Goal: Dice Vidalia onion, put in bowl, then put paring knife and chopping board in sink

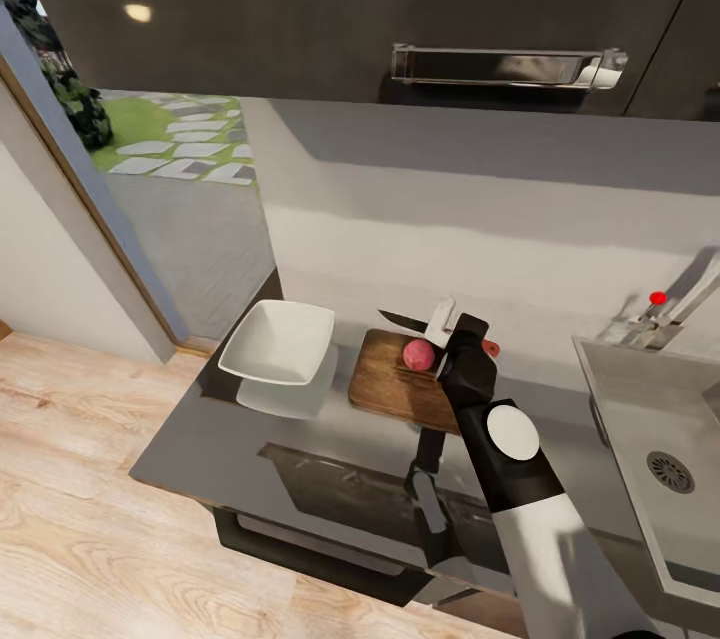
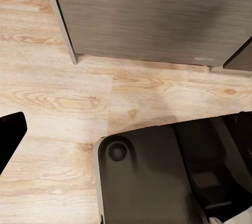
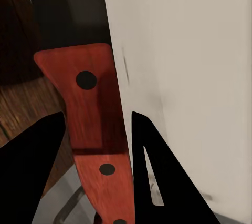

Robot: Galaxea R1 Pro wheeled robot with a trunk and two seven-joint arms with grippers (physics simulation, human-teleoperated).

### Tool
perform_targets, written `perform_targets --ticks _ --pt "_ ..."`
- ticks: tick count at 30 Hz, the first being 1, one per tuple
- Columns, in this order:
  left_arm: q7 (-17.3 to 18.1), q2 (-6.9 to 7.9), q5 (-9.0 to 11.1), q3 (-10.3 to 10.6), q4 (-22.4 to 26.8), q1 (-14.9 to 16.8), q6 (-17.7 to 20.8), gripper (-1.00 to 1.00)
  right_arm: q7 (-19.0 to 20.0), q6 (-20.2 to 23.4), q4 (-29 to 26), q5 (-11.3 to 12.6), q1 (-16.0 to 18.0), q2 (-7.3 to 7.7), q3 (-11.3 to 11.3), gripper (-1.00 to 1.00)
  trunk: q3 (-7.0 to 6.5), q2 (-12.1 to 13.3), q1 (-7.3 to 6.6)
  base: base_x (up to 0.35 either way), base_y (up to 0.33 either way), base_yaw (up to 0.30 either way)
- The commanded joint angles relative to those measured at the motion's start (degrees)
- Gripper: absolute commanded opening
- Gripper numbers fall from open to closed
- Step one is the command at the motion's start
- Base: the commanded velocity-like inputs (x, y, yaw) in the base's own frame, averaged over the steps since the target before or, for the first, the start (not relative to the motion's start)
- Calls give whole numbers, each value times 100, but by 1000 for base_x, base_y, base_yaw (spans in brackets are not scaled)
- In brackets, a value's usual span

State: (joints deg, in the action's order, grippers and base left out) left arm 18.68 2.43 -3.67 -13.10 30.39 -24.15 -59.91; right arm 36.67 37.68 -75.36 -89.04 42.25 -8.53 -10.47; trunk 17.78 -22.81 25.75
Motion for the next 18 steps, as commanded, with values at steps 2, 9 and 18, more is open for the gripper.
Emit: perform_targets --ticks 2,9,18 --pt "21 -5 -37 -35 11 0 -9 100 64 11 -5 -64 5 0 -8 -100 9 -11 4 2 0 0" --pt "21 -4 -37 -35 11 -2 -9 100 82 11 2 -70 3 3 -9 -100 9 -11 4 0 0 0" --pt "20 2 -37 -35 11 2 -9 100 68 2 557 -95 3 79 -17 -100 9 -11 4 0 0 0"
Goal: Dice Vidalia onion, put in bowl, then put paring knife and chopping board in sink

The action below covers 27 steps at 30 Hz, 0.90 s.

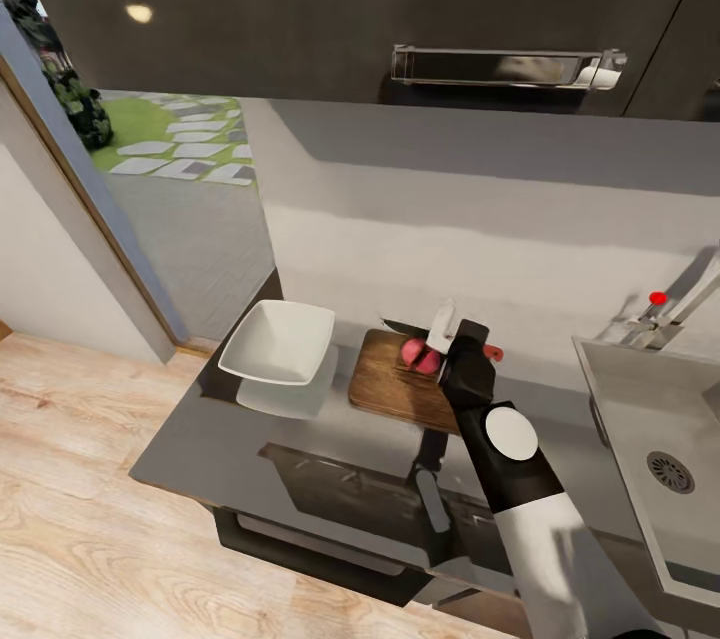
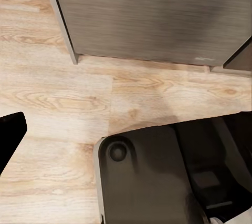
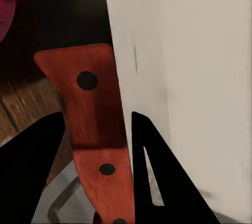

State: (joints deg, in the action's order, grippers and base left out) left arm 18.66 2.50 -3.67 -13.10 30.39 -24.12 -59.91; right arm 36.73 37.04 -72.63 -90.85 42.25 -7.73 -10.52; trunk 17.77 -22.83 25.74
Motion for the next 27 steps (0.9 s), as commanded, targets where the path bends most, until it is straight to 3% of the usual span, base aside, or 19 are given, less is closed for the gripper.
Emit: perform_targets --ticks 1,27 --pt "21 -5 -38 -34 11 -2 -9 100 61 66 284 82 3 0 -11 -100 10 -8 5 0 0 0" --pt "23 -5 -38 -34 11 1 -9 100 53 66 284 76 4 -6 -9 -100 10 -8 5 0 0 0"
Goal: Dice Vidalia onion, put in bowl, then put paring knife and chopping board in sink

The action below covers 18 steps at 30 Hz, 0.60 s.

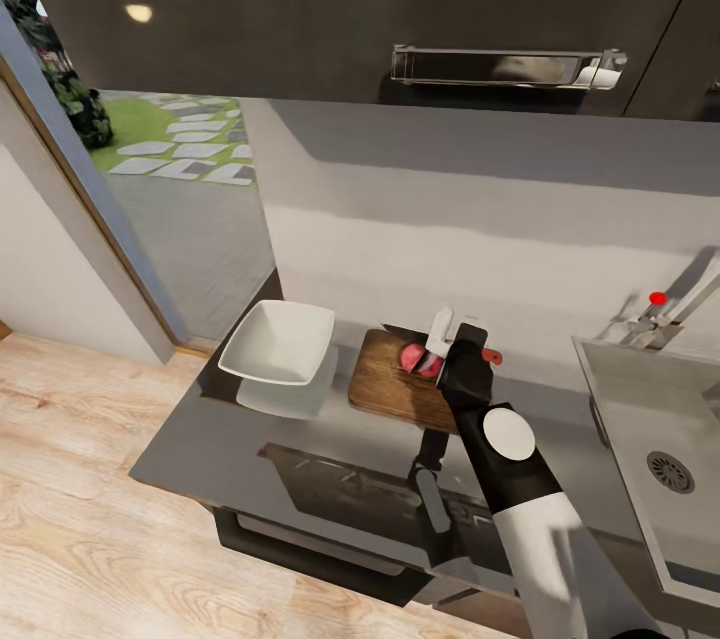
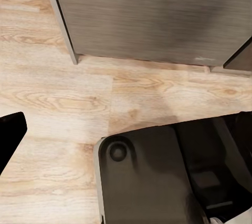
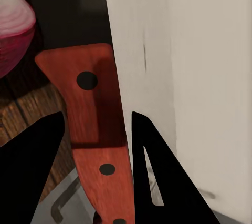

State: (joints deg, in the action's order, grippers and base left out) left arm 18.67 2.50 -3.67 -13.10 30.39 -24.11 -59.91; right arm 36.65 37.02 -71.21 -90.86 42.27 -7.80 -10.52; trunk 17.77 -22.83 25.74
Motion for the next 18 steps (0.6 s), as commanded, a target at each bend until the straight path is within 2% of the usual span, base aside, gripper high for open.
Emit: perform_targets --ticks 1,18 --pt "22 -5 -37 -35 11 1 -9 100 61 69 142 77 5 2 -11 -100 10 -9 4 0 0 0" --pt "22 -4 -37 -35 11 -1 -9 100 61 69 142 77 1 -3 -12 -100 10 -9 4 0 0 0"
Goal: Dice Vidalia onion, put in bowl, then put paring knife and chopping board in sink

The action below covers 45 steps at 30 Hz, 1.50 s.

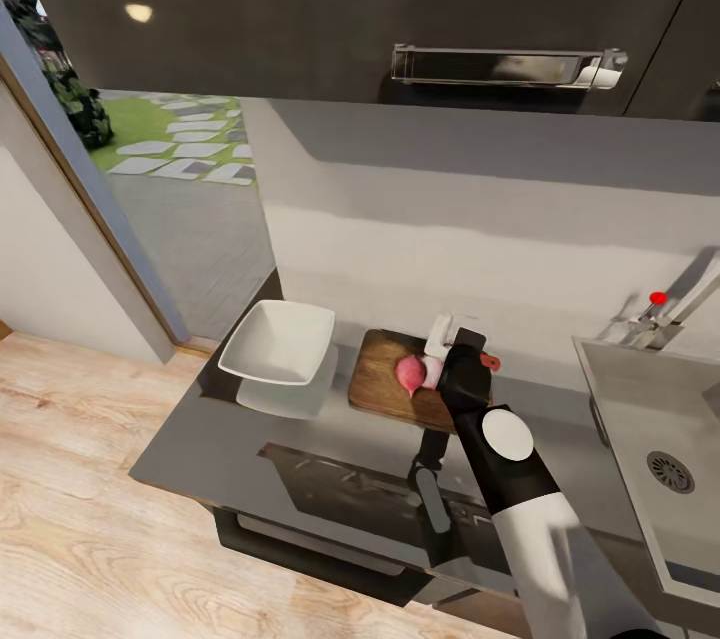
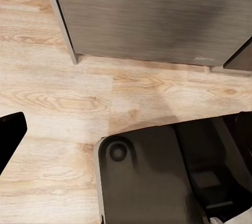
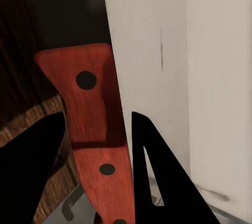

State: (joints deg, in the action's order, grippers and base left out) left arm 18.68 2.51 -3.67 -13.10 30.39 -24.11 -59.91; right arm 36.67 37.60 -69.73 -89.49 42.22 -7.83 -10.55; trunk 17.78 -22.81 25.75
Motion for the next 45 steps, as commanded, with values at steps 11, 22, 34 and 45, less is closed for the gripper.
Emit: perform_targets --ticks 11,22,34,45 --pt "21 -5 -37 -33 11 -4 -9 100 38 10 -69 -44 9 -7 17 -100 9 -11 4 -5 0 0" --pt "21 -6 -37 -26 11 -2 -9 100 -160 10 -94 -42 8 -8 0 -100 9 -11 4 -73 0 0" --pt "21 -5 -37 -26 -14 -3 -9 100 -211 12 -102 -25 8 -33 26 -100 9 -11 4 -115 0 0" --pt "21 -5 -37 -26 -16 -5 -9 100 -205 10 -72 -13 7 -62 4 -100 9 -11 4 -40 0 0"
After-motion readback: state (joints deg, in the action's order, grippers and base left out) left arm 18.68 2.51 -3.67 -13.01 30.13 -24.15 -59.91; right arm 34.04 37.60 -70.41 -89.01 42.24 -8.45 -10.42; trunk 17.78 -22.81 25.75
